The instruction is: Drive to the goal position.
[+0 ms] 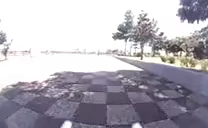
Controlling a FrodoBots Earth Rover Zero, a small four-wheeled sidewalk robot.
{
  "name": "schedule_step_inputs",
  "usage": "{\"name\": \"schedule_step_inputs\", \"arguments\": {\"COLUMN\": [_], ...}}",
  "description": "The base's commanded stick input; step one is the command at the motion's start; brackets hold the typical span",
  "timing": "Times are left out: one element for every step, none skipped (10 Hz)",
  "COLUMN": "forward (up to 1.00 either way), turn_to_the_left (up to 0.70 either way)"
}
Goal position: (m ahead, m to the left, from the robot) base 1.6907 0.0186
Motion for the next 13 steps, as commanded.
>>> {"name": "schedule_step_inputs", "arguments": {"forward": [0.70, 0.70, 0.70, 0.70, 0.70, 0.70, 0.70, 0.70, 0.70, 0.70, 0.70, 0.70, 0.70], "turn_to_the_left": [0.00, 0.00, 0.00, 0.00, 0.00, 0.00, 0.00, 0.00, 0.00, 0.00, 0.00, 0.00, 0.00]}}
